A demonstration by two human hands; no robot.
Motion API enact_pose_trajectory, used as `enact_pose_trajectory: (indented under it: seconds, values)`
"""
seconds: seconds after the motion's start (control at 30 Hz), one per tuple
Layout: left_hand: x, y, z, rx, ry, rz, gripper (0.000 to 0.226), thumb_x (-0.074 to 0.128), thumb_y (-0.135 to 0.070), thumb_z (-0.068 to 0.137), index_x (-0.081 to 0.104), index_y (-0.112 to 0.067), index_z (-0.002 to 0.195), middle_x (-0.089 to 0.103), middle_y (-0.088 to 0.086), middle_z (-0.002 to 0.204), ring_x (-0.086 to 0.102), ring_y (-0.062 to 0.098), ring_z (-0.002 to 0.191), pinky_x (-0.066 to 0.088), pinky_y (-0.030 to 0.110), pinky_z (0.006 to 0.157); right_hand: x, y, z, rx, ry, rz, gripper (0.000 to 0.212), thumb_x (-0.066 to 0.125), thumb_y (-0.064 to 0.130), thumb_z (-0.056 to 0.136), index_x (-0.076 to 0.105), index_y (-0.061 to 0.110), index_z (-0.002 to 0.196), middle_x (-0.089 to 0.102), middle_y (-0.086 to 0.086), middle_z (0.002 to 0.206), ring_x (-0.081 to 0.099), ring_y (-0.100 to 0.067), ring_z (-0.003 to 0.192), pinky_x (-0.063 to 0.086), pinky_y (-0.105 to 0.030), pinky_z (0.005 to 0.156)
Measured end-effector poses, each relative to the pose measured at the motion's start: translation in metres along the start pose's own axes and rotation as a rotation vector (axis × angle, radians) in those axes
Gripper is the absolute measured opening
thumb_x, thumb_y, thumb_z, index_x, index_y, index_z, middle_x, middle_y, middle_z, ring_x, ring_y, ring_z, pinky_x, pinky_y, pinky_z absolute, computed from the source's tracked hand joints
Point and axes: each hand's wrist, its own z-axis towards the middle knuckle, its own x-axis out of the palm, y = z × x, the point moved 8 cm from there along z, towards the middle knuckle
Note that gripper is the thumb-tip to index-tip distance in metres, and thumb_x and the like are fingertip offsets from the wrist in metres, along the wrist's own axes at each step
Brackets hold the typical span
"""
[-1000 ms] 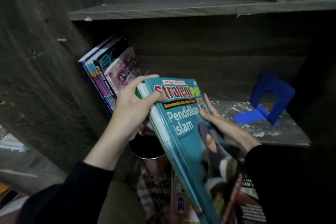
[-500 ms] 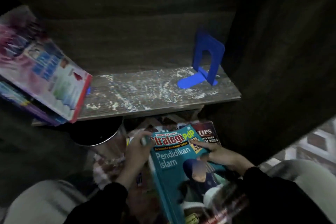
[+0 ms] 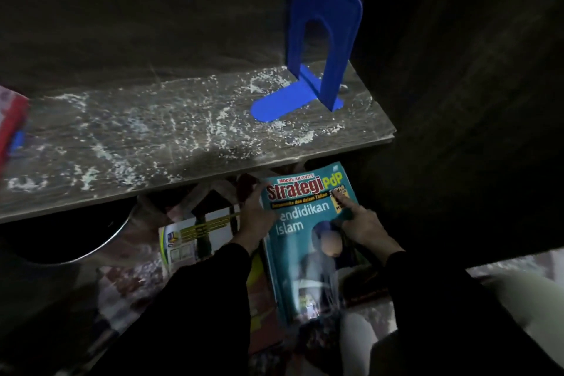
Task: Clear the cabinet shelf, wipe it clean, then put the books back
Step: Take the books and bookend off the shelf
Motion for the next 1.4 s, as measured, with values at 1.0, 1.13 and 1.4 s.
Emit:
enact_pose_trajectory:
  seconds: [1.0,1.13,1.4]
  values:
    - [0.017,0.035,-0.022,-0.103,0.234,0.462,0.05,0.06,-0.014,0.089,0.049,-0.02,0.138,0.052,0.009,0.134,0.051,0.026,0.121,0.043,0.024,0.094,0.001,0.026,-0.023,0.093,0.003,-0.383,0.044,0.055,0.025,0.093,0.046,0.016,0.135,0.043,-0.013,0.135,0.042,-0.031,0.127,0.039,-0.039,0.1]
    - [-0.001,0.013,-0.058,-0.129,0.368,0.303,0.032,0.058,-0.016,0.093,0.058,-0.015,0.125,0.056,0.006,0.129,0.056,0.024,0.114,0.051,0.029,0.086,0.014,0.066,-0.053,-0.085,0.14,-0.213,0.028,0.056,0.018,0.091,0.065,0.009,0.115,0.064,-0.013,0.114,0.059,-0.025,0.108,0.045,-0.029,0.084]
    - [-0.142,-0.075,-0.12,0.009,0.108,0.116,0.014,0.059,-0.012,0.092,0.063,-0.025,0.088,0.063,0.004,0.076,0.057,0.01,0.064,0.044,0.018,0.057,0.061,0.205,-0.124,-0.256,0.312,0.339,0.013,0.051,0.005,0.094,0.061,0.014,0.093,0.055,-0.009,0.067,0.048,-0.018,0.049,0.032,-0.021,0.046]
